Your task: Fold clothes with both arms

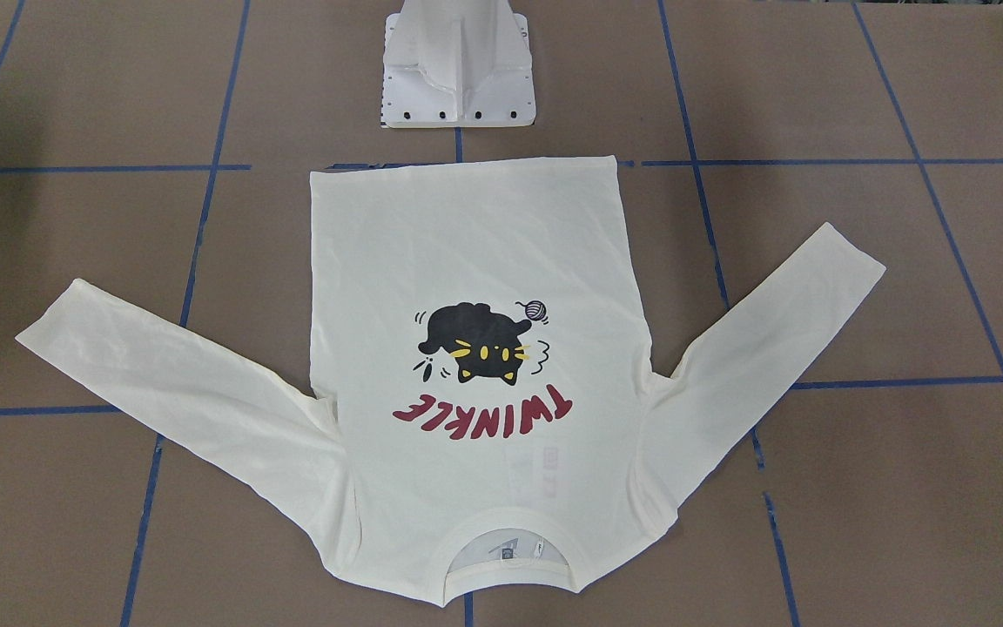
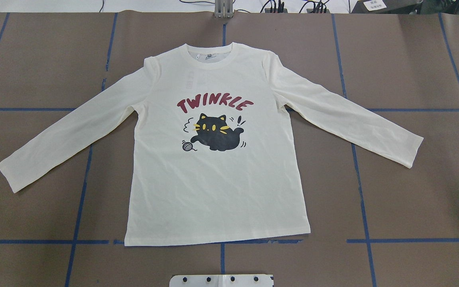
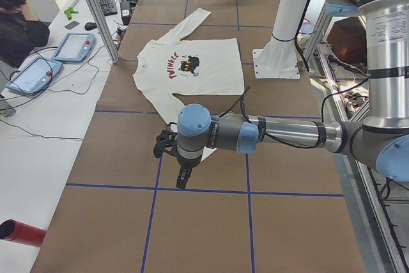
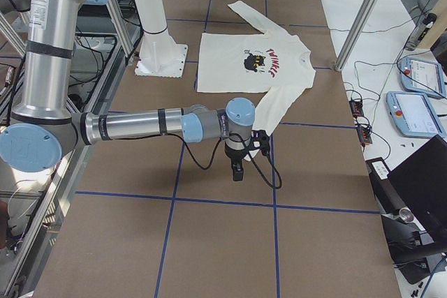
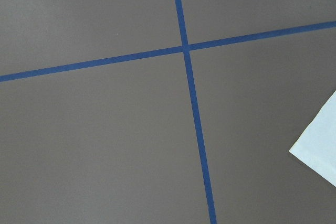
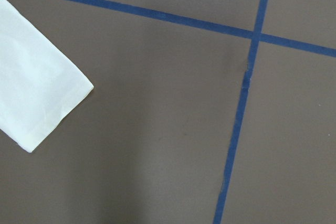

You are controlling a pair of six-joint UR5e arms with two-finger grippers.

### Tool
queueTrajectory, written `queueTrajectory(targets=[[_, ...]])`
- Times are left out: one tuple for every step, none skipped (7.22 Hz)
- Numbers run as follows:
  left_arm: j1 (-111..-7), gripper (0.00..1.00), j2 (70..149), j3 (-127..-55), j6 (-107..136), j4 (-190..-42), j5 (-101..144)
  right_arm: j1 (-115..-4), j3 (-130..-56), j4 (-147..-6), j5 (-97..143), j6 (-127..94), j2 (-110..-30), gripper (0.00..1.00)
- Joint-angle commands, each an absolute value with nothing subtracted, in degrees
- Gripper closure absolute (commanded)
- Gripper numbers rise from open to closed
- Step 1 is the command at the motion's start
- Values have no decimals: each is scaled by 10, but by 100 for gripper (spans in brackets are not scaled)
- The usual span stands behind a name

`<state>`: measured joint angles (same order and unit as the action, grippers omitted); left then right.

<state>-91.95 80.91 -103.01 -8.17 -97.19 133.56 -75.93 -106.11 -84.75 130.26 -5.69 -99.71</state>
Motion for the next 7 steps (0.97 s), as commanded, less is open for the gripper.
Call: queueTrajectory(targets=[[-918,0,812,-1004,-83,-1108,1329,-743,-1056,-770,1298,-61,-970,0],[-918,0,805,-998,-83,-1189,1330,-744,-1055,-746,1289,-61,-936,0],[-918,0,808,-967,-80,-1267,1334,-744,-1054,-745,1255,-64,-924,0],[-918,0,859,-915,-77,-1354,1330,-745,-1055,-743,1250,-65,-926,0],[-918,0,877,-872,-70,-1380,1336,-745,-1048,-700,1251,-66,-943,0],[-918,0,882,-868,-49,-1384,1336,-746,-1021,-654,1253,-69,-944,0],[-918,0,881,-872,-39,-1396,1336,-745,-1012,-630,1253,-106,-941,0]])
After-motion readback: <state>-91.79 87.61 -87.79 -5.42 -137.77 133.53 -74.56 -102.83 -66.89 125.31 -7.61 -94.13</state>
